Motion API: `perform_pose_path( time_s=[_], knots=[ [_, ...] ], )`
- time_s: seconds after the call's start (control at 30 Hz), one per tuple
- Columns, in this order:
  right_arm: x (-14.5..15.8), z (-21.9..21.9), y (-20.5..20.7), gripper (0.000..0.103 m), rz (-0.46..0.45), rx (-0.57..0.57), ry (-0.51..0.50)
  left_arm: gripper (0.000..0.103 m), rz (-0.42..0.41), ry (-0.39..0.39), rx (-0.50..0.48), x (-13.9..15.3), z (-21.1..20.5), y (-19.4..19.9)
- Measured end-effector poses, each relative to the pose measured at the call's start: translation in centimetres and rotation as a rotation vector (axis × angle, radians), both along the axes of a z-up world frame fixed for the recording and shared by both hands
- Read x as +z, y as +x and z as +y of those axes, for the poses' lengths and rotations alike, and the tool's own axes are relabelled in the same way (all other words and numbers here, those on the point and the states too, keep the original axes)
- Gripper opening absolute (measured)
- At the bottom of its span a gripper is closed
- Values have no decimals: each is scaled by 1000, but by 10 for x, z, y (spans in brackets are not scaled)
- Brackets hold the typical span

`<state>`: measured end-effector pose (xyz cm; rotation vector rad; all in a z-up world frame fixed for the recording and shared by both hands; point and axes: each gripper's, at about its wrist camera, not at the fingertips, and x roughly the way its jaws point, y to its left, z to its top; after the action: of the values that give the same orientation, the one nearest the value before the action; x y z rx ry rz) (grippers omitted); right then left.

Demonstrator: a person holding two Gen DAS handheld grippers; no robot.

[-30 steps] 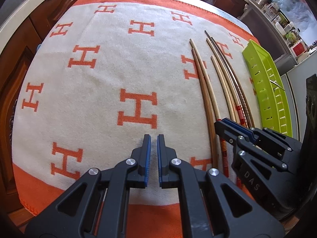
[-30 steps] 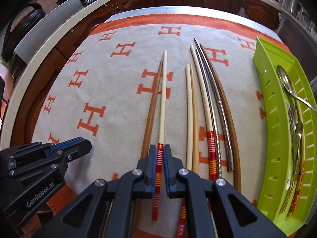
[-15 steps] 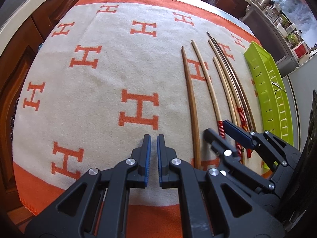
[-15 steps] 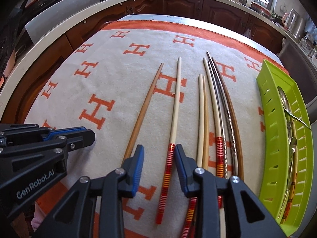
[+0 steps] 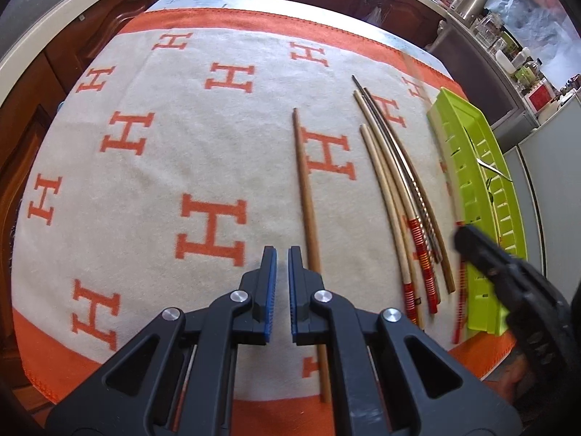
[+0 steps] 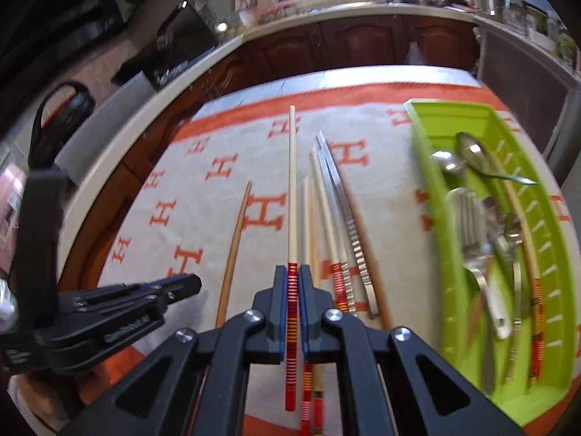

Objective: Organize utensils
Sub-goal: 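Drop the chopstick into the green tray with the right tool while the left tool grasps a brown chopstick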

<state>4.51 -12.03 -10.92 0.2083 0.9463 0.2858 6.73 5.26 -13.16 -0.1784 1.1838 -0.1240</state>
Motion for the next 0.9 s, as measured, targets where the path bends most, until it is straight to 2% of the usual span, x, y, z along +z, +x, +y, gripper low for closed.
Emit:
perform_pose_path(
  time_s=[0.1,0.17,0.2,0.3,0.43,0.67,0.77,0.9],
  knots=[
    [14,-29,-6,5,-36,-71,-6,3,13,7,-20,-6,-12,3],
    [19,-51,-9,5,-35,-116,-23,3,-13,26,-28,-6,-20,3],
    [19,-60,-10,5,-28,-136,-31,3,-15,45,-37,-6,-25,4],
    [14,-90,-14,5,-1,-195,-42,9,17,36,-39,-12,-32,5],
    [5,-118,-18,5,33,-255,-61,15,2,58,-38,-12,-39,4],
    [15,-139,-23,5,5,-275,-93,29,-6,80,-51,-12,-48,2],
    [18,-142,-18,5,18,-274,-144,29,-12,107,-51,-13,-54,3],
    [9,-147,-8,5,58,-264,-186,28,-10,97,-39,-13,-52,2]
  ],
)
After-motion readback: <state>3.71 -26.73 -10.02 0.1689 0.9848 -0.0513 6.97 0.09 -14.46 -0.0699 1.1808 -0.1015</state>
